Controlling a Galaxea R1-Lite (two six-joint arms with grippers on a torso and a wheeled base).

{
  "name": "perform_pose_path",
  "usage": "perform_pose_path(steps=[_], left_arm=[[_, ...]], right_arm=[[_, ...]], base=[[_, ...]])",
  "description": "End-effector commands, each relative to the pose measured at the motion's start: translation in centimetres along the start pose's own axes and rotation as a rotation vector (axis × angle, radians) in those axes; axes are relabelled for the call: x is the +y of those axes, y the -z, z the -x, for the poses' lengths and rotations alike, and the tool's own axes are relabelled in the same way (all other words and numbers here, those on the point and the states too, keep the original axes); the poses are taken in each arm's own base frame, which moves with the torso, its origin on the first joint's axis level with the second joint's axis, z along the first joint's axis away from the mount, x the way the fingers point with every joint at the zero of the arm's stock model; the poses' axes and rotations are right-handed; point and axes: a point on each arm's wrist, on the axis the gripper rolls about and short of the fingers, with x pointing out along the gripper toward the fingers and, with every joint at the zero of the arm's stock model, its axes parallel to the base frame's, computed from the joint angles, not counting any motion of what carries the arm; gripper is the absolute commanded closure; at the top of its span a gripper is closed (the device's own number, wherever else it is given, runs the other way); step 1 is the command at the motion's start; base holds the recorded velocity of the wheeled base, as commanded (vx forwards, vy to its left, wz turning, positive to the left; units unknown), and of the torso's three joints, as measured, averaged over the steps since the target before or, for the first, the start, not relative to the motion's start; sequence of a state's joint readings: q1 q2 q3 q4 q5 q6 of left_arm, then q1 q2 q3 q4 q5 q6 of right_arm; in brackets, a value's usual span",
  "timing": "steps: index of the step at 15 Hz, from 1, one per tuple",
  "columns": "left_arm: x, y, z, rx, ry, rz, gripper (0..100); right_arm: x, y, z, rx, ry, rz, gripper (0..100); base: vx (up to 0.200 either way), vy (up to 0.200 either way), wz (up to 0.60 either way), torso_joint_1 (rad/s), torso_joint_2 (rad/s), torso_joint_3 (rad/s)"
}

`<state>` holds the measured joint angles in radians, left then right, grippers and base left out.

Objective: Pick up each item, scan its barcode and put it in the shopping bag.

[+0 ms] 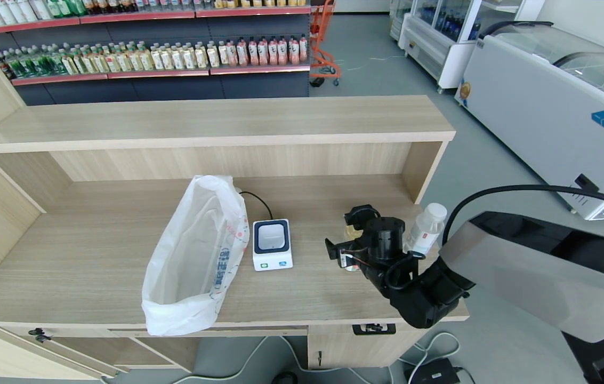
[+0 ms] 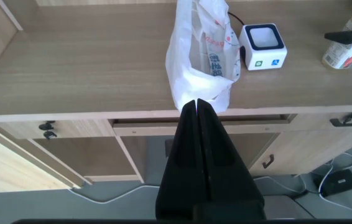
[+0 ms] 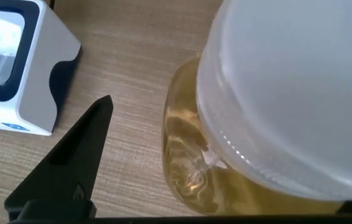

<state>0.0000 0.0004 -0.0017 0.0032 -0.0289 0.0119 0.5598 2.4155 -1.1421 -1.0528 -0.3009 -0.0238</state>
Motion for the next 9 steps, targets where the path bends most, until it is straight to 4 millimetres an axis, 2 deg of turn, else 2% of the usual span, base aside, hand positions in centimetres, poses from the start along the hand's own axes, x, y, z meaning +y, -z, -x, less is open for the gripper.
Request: perform_pose_path(steps=[1, 5, 8, 9], left_arm=[[0.00, 0.00, -0.01, 0.001, 0.000, 0.000, 100], [0.00, 0.00, -0.01, 0.001, 0.000, 0.000, 100], [0.00, 0.00, 0.00, 0.000, 0.000, 0.000, 100], [0.00, 0.00, 0.00, 0.000, 0.000, 0.000, 100]], right_arm=[[0.20, 0.55, -0.58, 0.003, -0.002, 0.002, 0], [0.44, 0.66, -1.51, -0.010, -0.011, -0.003, 0], [0.34, 0.10, -1.38, -0.034, -0.050, -0.020, 0], [0.17, -0.14, -1.31, -0.042, -0.050, -0.020, 100]], base=[[0.000, 0.000, 0.00, 0.000, 0.00, 0.000], [0.000, 0.000, 0.00, 0.000, 0.00, 0.000], [0.000, 0.000, 0.00, 0.000, 0.00, 0.000], [0.000, 0.000, 0.00, 0.000, 0.00, 0.000]])
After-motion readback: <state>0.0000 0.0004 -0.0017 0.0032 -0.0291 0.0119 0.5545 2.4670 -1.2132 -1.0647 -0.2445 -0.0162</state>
